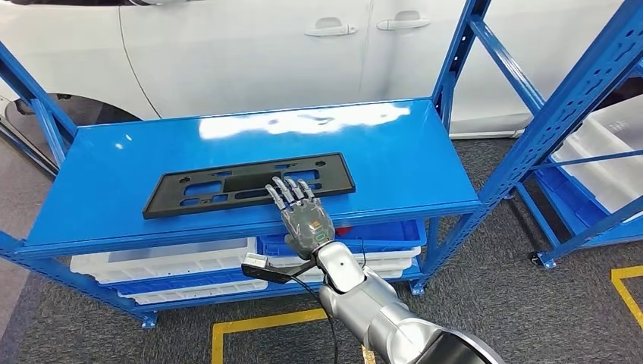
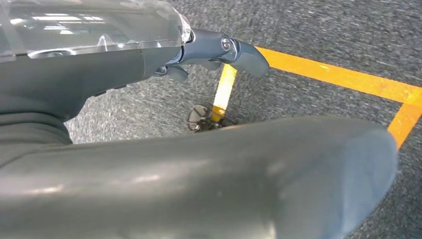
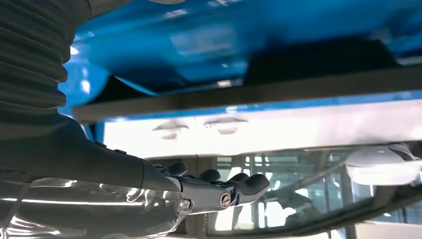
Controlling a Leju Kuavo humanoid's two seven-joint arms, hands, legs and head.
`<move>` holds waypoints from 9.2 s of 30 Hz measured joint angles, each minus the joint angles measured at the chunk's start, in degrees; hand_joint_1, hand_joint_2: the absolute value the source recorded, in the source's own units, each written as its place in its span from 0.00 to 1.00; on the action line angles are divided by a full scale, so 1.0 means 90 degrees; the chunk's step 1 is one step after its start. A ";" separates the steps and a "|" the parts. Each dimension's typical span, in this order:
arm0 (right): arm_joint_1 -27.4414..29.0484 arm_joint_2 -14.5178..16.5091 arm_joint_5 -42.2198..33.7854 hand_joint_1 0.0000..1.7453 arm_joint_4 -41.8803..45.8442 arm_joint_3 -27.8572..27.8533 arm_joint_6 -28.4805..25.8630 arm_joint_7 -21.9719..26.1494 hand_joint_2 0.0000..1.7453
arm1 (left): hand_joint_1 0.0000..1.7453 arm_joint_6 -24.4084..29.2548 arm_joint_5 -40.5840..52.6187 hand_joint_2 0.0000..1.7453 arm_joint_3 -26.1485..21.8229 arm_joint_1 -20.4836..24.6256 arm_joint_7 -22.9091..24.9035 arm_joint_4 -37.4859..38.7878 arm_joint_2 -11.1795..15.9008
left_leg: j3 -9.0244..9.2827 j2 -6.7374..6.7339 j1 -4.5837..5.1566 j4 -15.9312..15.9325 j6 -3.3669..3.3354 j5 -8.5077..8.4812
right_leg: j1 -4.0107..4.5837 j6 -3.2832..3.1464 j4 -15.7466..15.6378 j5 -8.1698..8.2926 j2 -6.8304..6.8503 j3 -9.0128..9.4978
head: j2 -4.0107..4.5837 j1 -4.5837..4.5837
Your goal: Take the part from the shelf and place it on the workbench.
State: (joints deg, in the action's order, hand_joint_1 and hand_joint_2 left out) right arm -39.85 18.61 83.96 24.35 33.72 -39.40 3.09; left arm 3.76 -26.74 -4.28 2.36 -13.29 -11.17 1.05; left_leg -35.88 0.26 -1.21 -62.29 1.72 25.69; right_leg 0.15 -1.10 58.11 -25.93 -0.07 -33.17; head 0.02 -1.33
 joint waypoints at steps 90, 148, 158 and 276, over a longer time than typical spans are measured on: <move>-0.0987 0.0250 0.0050 0.00 -0.0581 0.1690 0.0684 -0.1114 1.00 | 0.00 -0.0084 0.0306 0.00 -0.0209 -0.0037 -0.0125 0.0000 -0.0070 | -0.0376 -0.0008 -0.0025 -0.0838 0.0039 0.0354 | 0.0006 -0.0060 -0.0112 0.0122 0.0037 -0.0015 | 0.0000 0.0000; -0.0967 0.0270 0.0265 0.15 -0.0688 0.1695 0.0756 -0.0977 1.00 | 0.00 -0.0128 0.0480 0.00 -0.0305 0.0006 -0.0177 0.0001 -0.0048 | -0.0213 0.0009 0.0004 -0.1151 0.0033 0.0872 | 0.0027 -0.0148 -0.0137 0.0169 -0.0004 -0.0056 | 0.0000 0.0000; -0.0953 0.0268 0.0261 1.00 -0.0711 0.1700 0.1250 -0.0848 1.00 | 0.00 -0.0149 0.0459 0.00 -0.0310 -0.0015 -0.0199 0.0002 -0.0040 | -0.0001 -0.0009 0.0005 0.0341 -0.0174 -0.0176 | 0.0045 0.0099 0.0076 -0.0160 -0.0020 0.0031 | 0.0000 0.0002; 0.2689 -0.1954 -0.9911 1.00 1.0004 -0.0508 0.5818 0.4092 1.00 | 0.00 0.0237 0.1351 0.00 -0.0986 0.0042 0.0410 0.0003 0.0129 | 0.0445 -0.0030 0.0017 -0.0282 -0.0034 0.0301 | 0.0039 -0.0029 -0.0068 0.0345 0.0040 -0.0326 | 0.0000 0.0002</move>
State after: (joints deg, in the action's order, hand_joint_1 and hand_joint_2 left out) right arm -15.65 1.03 -5.24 114.38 29.15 12.96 39.92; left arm 5.90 -14.58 -13.16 2.74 -9.61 -11.15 2.21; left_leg -31.88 -0.01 -1.06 -64.82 1.42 28.40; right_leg 0.51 -1.36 57.50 -22.83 0.28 -36.10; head 0.02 -1.32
